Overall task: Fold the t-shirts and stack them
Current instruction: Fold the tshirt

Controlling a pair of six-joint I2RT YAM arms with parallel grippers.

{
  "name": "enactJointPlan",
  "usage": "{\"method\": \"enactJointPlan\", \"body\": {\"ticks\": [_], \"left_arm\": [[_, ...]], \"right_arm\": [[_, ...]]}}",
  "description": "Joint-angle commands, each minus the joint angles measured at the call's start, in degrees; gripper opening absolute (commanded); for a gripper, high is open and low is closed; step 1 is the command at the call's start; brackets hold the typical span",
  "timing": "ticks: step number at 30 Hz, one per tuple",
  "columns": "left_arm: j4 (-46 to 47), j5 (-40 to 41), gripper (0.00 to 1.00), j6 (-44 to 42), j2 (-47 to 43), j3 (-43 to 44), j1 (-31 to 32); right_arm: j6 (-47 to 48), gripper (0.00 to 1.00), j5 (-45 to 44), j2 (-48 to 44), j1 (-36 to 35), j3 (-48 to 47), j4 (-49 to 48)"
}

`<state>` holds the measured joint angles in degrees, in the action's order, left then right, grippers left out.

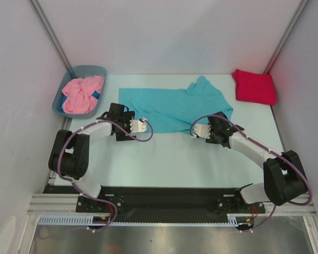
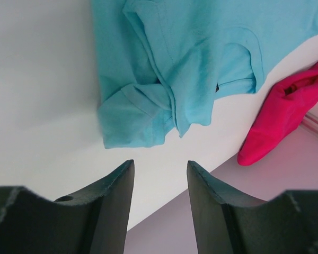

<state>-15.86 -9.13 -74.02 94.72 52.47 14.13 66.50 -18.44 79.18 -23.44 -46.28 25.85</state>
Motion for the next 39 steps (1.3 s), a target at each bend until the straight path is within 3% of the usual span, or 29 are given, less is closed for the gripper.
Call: {"method": "enactJointPlan", "body": {"ticks": [1, 5, 11, 13, 16, 20, 27, 30, 39], "left_arm": [[1.18, 0.68, 0.98, -1.04, 3.19, -1.31, 0.28], [2.15, 1.30, 0.89, -1.22, 4.94, -0.70, 0.28], [2.32, 1.83, 0.86, -1.48, 6.79, 0.35, 0.28], [2.24, 1.66, 0.79, -1.65, 6.97, 0.70, 0.28], [1.36, 1.48, 0.64, -2.09, 7.15, 1.41, 0.28], [0.48, 1.65, 0.34, -2.71, 7.41, 2.20, 0.28], [-2.25, 1.04, 0.00, -3.06, 7.50, 4.04, 0.37], [-3.21, 0.95, 0.00, -3.50, 7.41, 4.48, 0.20], [-4.36, 1.48, 0.00, -3.94, 8.82, 7.38, 0.20]], "right_arm": [[0.91, 0.49, -0.55, -0.34, 0.59, -2.41, -0.09], [1.44, 0.50, -0.46, -0.34, 1.64, -2.67, -0.18], [1.79, 0.50, -0.20, -0.34, 2.70, -2.94, -0.36], [1.79, 0.49, -0.20, -0.34, 2.96, -2.94, -0.36], [2.14, 0.49, 0.15, -0.51, 3.49, -2.59, -0.18], [2.84, 0.47, 0.59, -0.51, 4.37, -1.89, -0.18], [4.07, 0.45, 1.30, 0.27, 6.12, -1.27, -0.97], [4.25, 0.45, 1.82, 0.54, 6.30, -1.62, -0.45], [-1.02, 0.52, 10.26, 0.54, 2.18, -6.80, 15.10]]}}
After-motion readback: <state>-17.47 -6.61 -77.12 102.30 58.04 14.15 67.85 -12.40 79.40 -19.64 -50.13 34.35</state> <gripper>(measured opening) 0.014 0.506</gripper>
